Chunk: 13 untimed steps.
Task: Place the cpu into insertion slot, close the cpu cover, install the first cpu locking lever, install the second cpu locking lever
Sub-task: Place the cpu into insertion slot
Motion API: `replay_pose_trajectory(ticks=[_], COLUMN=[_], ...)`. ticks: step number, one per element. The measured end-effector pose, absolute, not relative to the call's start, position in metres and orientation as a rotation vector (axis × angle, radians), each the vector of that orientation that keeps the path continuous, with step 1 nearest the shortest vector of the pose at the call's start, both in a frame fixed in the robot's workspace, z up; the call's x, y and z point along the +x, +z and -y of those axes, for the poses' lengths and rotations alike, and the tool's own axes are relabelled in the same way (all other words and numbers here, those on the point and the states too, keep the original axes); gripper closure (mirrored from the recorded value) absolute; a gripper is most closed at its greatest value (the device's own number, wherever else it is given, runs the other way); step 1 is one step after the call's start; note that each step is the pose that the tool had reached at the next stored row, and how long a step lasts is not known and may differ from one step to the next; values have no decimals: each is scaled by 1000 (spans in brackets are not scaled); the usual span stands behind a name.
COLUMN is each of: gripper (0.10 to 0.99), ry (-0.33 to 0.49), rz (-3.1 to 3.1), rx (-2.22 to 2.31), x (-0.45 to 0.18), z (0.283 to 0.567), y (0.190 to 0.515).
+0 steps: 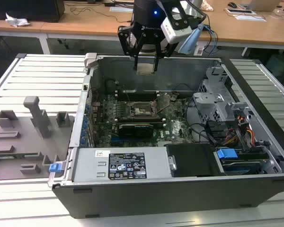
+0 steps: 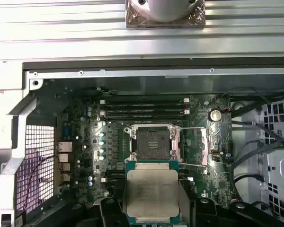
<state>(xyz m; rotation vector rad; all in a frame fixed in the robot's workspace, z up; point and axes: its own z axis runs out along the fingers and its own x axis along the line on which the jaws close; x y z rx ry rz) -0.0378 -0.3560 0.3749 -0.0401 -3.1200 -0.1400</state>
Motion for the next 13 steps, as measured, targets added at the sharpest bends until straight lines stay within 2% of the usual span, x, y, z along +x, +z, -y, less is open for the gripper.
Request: replay_pose_trajectory(ticks=[13], gripper=[557], ry=[-141], rz=[3120], rx=[-154], x=[-38], z=[356], y=[375])
